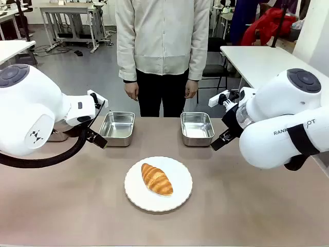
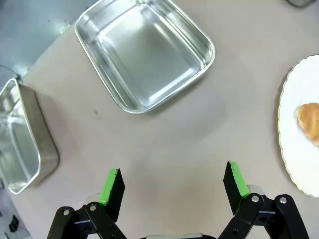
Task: Place the bread in the container.
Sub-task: Place the Butter Roll into the Airtight Container indicated by the human.
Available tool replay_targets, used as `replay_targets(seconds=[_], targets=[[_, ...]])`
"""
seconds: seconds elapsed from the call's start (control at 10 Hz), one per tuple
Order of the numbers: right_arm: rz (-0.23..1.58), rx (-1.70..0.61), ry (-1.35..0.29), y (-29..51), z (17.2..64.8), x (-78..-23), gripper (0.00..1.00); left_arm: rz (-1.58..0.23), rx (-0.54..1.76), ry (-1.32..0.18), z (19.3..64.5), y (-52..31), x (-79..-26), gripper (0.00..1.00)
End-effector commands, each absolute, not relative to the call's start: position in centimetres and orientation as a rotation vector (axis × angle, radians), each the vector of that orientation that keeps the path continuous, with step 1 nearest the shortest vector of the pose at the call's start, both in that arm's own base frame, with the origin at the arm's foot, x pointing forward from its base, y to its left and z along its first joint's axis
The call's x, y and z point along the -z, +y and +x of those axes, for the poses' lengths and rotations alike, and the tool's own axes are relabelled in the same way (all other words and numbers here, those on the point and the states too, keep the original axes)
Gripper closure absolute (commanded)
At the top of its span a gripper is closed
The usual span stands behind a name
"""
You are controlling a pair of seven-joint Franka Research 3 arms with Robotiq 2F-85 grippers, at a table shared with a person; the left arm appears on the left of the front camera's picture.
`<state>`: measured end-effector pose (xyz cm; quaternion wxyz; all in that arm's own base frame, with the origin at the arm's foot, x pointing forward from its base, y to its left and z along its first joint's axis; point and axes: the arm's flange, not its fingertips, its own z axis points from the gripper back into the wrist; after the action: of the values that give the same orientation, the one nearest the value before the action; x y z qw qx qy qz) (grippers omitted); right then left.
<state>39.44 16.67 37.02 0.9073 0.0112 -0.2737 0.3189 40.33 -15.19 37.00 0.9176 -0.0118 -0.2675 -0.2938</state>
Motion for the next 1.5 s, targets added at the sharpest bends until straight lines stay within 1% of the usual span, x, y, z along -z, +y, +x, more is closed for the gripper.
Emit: replay_targets(seconds=[0.0, 1.0, 1.1, 1.2, 1.3, 1.4], targets=[[0.023, -0.658, -0.565, 16.7, 39.4, -37.0, 0.0, -0.024, 0.604, -0.55, 40.3, -15.2, -37.0, 0.0], [0.023, -0.659, -0.565, 16.7, 39.4, -37.0, 0.0, -0.024, 0.604, -0.55, 40.3, -15.2, -37.0, 0.0], [0.026, -0.618, -0.599, 15.5, 40.4, -39.7, 0.0, -0.028, 0.609, -0.579, 40.6, -14.1, -39.6, 0.0], [0.061, -0.614, -0.595, 13.9, 41.0, -42.6, 0.0, -0.078, 0.636, -0.564, 41.4, -12.8, -42.4, 0.0], [0.061, -0.585, -0.639, 11.4, 41.9, -45.6, 0.0, -0.124, 0.646, -0.561, 42.7, -10.8, -45.3, 0.0], [0.104, -0.566, -0.657, 8.9, 42.7, -47.9, 0.0, -0.142, 0.657, -0.561, 43.3, -9.2, -47.5, 0.0]])
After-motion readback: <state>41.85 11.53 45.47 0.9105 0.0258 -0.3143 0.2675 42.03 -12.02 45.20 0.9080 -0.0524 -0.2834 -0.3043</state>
